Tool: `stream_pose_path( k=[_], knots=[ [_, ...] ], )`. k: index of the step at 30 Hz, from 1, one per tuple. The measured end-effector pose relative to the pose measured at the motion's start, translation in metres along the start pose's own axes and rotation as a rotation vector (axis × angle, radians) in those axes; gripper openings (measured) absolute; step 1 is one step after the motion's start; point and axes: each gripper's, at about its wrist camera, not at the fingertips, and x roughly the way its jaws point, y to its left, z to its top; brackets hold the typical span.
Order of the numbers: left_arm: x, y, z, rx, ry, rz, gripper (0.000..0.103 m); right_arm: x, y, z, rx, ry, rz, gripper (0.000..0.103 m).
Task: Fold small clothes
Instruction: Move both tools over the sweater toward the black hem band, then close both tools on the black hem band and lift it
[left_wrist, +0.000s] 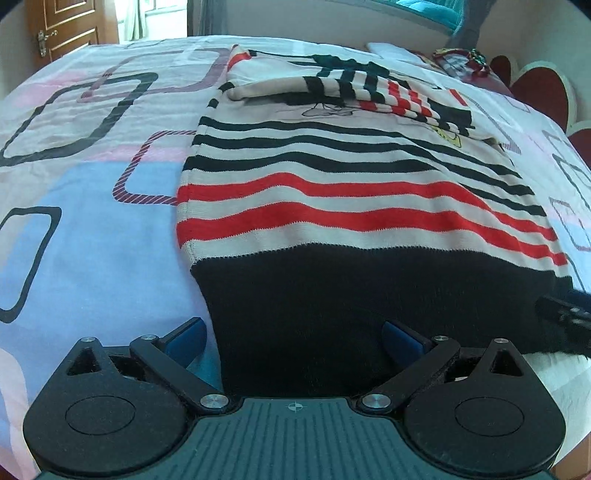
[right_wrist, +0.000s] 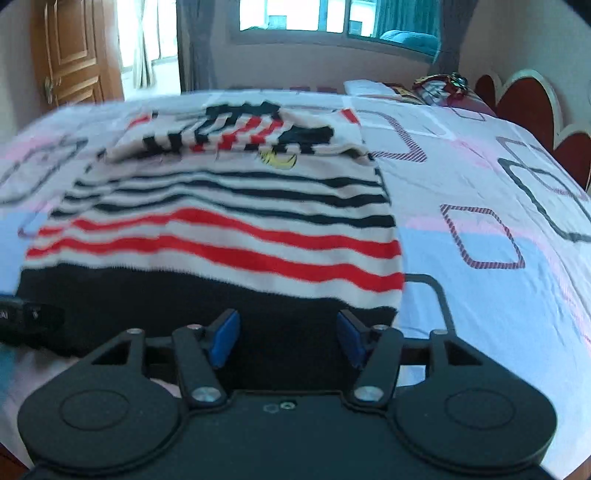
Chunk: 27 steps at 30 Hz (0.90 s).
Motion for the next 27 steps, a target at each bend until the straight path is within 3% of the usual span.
stream_pose_path(
  k=[3,6,10,13,15,17,19,20,21,22,23,25,27],
  knots=[
    [-0.003,0.003,0.0,-0.002,0.0,-0.019,0.1,0.011,-0.003,-0.008,0.013,0.041,-0.026,0.057],
    [-0.004,0.008,0.0,-0.015,0.0,-0.042,0.099,0.004,-0.01,-0.011,0.031,0.015,-0.056,0.06],
    [-0.005,0.009,-0.001,-0.014,-0.008,-0.065,0.091,0.006,-0.026,-0.011,0.075,0.029,-0.094,0.063],
    [-0.006,0.011,0.001,-0.034,-0.004,-0.087,0.086,0.011,-0.037,-0.015,0.134,0.061,-0.067,0.063],
    [-0.007,0.013,0.004,-0.044,-0.002,-0.103,0.068,0.012,-0.042,-0.016,0.178,0.075,-0.04,0.063],
    [-0.005,0.014,0.006,-0.048,0.001,-0.104,0.062,0.013,-0.044,-0.015,0.203,0.086,-0.001,0.053],
    [-0.005,0.017,0.008,-0.066,0.007,-0.11,0.058,0.017,-0.043,-0.013,0.185,0.093,0.004,0.051],
    [-0.006,0.018,0.008,-0.07,0.007,-0.105,0.044,0.019,-0.043,-0.012,0.178,0.094,0.008,0.051],
    [-0.006,0.019,0.009,-0.065,0.008,-0.1,0.032,0.019,-0.044,-0.01,0.185,0.097,0.015,0.044],
    [-0.005,0.02,0.01,-0.069,0.011,-0.1,0.029,0.018,-0.045,-0.01,0.191,0.097,0.029,0.025],
    [-0.005,0.022,0.011,-0.081,0.016,-0.104,0.028,0.017,-0.044,-0.009,0.191,0.097,0.053,0.018],
    [-0.005,0.026,0.012,-0.094,0.025,-0.11,0.028,0.015,-0.042,-0.008,0.182,0.104,0.071,0.014],
    [-0.003,0.027,0.01,-0.082,0.027,-0.109,0.029,0.017,-0.04,-0.006,0.16,0.11,0.07,0.018]
  ],
)
